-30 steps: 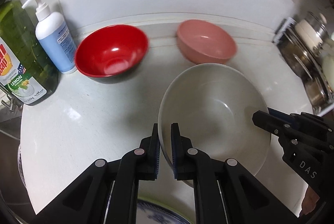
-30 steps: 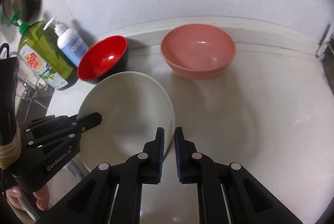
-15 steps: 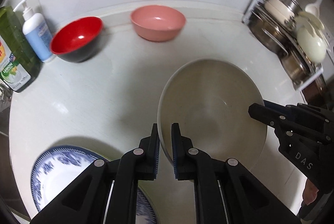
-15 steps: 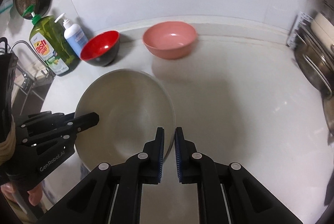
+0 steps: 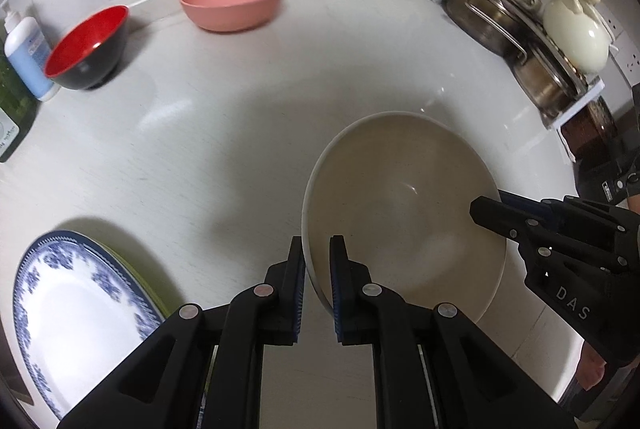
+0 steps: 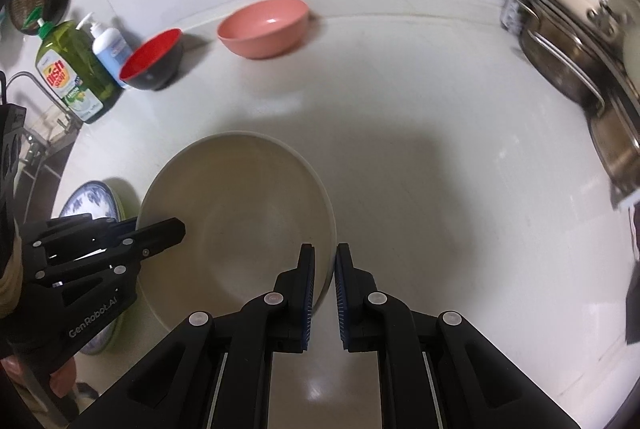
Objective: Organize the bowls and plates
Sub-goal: 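Carry the white bowl toward the plate stack and lower it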
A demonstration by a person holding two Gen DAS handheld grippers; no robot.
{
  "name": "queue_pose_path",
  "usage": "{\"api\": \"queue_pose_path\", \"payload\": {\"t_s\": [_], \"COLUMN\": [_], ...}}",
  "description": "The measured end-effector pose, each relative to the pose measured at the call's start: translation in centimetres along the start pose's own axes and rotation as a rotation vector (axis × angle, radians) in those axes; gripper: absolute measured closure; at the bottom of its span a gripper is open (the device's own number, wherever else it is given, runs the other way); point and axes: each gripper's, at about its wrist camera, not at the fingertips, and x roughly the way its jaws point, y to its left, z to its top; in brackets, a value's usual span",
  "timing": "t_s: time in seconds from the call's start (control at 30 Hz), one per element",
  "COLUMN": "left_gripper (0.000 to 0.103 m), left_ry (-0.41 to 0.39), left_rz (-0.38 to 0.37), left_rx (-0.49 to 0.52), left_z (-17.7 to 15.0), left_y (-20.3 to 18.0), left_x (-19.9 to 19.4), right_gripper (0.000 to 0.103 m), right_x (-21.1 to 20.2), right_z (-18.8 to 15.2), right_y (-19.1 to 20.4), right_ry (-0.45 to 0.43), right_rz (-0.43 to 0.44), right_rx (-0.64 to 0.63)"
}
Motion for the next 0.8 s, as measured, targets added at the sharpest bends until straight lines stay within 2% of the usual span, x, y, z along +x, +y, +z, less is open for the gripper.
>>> {"api": "queue_pose_path", "payload": {"t_s": [0.3,0.67,0.77,0.8], "left_gripper": [0.09,0.089,0.082,0.072], "left_ry": [0.049,0.059,0.041,0.029], "left_rz": [-0.008,-0.014,-0.002,0.008], "left_rx": [0.003,-0.019,-0.015,-0.01], "left_z": [-0.6,-0.4,-0.4,-0.3], "left_y": [-1.3,-1.0,-0.9,-0.8], "left_x": [1.1,1.3,0.9,0.6], "right_gripper": [0.092,0.091,0.09,0.088], "right_x": [0.3,0.8,0.8,0.8], "right_z": [-1.3,-1.9,-1.9,-1.9], "right_y": [-1.7,-2.0,-2.1,-2.2], "right_ry": [0.038,0.056,0.052,0.052], "right_rz": [-0.018,0.003,0.004,0.005], "right_rx": [0.016,0.009,0.008,0.012]}}
